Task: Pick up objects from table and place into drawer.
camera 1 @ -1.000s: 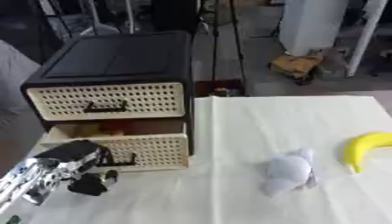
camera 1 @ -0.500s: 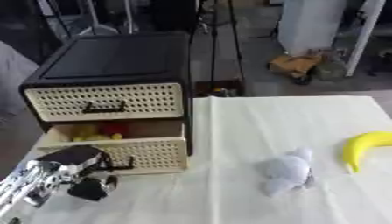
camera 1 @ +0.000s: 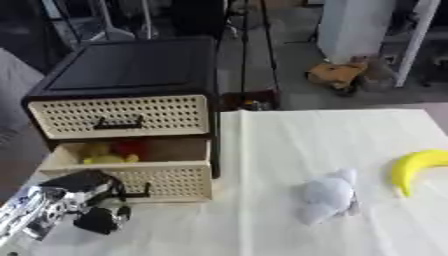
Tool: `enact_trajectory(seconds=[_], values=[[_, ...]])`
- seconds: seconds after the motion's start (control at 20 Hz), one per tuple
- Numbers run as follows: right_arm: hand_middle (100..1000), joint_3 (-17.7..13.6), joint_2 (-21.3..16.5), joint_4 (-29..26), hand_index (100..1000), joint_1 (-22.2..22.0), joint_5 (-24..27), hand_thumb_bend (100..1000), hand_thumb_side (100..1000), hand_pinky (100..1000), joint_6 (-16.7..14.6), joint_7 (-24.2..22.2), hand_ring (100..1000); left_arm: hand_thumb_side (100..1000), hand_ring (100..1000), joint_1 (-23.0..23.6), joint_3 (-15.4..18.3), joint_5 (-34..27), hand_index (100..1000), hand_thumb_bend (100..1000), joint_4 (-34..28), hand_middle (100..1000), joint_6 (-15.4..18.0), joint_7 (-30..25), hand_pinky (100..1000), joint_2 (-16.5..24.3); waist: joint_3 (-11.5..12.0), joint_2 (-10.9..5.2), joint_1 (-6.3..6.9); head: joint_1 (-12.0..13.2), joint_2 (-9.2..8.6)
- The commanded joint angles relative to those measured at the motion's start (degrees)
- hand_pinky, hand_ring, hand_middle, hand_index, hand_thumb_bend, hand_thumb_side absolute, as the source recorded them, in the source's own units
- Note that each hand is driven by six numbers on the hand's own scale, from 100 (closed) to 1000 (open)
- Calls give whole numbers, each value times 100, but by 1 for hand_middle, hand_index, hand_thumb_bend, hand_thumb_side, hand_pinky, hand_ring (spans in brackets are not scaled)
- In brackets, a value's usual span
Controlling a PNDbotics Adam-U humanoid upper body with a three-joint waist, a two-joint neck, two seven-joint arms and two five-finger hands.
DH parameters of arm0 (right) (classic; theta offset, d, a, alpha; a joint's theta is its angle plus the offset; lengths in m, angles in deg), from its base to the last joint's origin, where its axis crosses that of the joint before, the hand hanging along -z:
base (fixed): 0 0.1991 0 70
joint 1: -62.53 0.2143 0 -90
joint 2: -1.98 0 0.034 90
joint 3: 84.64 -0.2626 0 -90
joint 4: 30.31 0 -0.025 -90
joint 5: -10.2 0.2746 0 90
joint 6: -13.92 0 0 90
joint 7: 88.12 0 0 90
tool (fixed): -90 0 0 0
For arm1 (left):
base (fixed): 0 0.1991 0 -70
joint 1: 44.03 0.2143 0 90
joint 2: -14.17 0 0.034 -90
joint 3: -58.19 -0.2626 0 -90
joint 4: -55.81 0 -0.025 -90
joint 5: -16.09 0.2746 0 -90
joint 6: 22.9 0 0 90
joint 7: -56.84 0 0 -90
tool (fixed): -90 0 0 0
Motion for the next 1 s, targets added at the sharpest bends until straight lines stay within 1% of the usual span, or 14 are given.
enact_trajectory(seconds=[0.05,0.7,1.0], values=[[617,-71,-105,-88,744,41,1,100,922,698,-55,42,723,438,100,-11,17,-5,757,100,-211,100,-11,-56,100,236,14,-136,-11,18,-18],[617,-87,-94,-88,744,50,8,100,925,702,-64,42,724,441,100,187,-96,-57,775,100,-824,100,-16,-233,100,380,36,-117,-29,32,-10],[617,-82,-92,-88,744,47,11,100,927,703,-70,42,725,442,100,289,-113,-72,780,100,-1055,100,-101,-322,100,449,46,-123,-36,39,-4]])
